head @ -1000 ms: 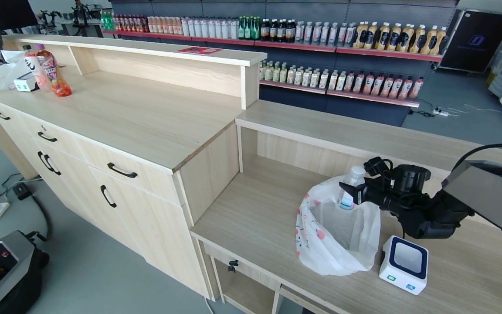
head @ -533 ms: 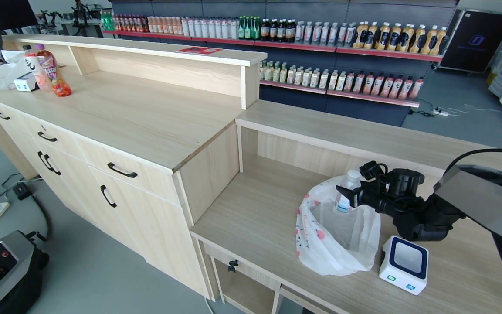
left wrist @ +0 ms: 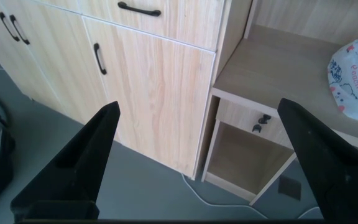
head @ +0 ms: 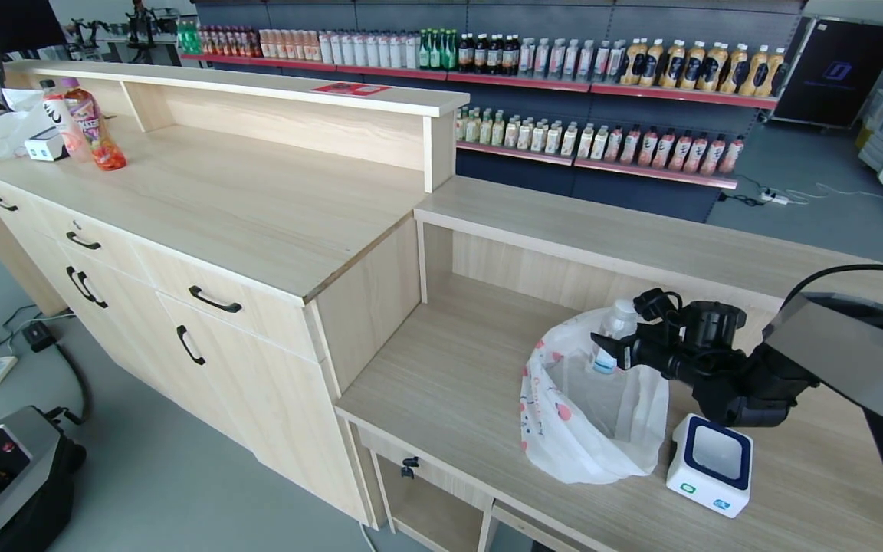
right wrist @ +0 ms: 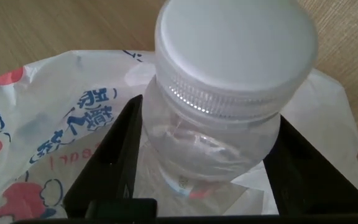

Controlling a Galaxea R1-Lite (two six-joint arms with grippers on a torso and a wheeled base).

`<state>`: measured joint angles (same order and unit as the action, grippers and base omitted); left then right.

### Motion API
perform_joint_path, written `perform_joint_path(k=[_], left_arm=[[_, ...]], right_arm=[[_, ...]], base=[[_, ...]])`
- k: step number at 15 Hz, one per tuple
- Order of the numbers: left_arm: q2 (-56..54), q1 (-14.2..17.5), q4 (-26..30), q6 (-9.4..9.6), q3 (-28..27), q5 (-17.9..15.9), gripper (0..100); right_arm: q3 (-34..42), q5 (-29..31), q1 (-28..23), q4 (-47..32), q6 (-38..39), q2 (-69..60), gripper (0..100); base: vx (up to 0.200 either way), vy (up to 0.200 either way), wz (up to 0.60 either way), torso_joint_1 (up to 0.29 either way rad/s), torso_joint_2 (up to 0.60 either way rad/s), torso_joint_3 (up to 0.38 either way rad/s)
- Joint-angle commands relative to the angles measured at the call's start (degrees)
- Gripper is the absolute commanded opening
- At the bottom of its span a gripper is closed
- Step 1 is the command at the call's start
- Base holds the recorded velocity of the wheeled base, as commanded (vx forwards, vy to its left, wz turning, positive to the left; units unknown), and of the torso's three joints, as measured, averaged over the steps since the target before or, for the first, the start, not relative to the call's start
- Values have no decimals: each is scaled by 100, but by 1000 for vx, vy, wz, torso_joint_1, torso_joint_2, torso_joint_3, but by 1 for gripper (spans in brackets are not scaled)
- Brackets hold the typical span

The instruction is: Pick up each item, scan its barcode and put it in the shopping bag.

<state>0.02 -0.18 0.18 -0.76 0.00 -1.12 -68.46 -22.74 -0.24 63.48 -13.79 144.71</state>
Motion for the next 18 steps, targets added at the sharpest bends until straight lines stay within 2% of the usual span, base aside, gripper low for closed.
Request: perform_joint_path(k=[1,3,5,8,14,15,18], left_arm=[[6,1,-1,-4,0,-2,100],[6,1,-1,-4,0,-2,100],[6,1,-1,-4,0,-2,100],[6,1,-1,-4,0,-2,100],[6,1,-1,-4,0,-2,100],[6,1,-1,-4,0,-2,100],[6,1,-1,-4,0,-2,100]], right_arm=[[-9,-12,-2,24,25,-163,100],[79,-82,-2,24,8,-462,100],[492,-223,-81,-63,-10,-945,100],[1300,-214,-257,-1206,-493,-2140,100],[3972,-196,-1039,-1417,-1205,-5674,100],[4227,-152,-1259,-1654,-1434,-6183,100],[4104,-117,-1883,-2850,-1504,-7238,100]], base=[[0,0,0,0,0,0],[0,0,0,0,0,0],[0,0,0,0,0,0],[0,0,0,0,0,0],[0,0,0,0,0,0],[0,0,-600,2,2,2],[0,0,-600,1,2,2]])
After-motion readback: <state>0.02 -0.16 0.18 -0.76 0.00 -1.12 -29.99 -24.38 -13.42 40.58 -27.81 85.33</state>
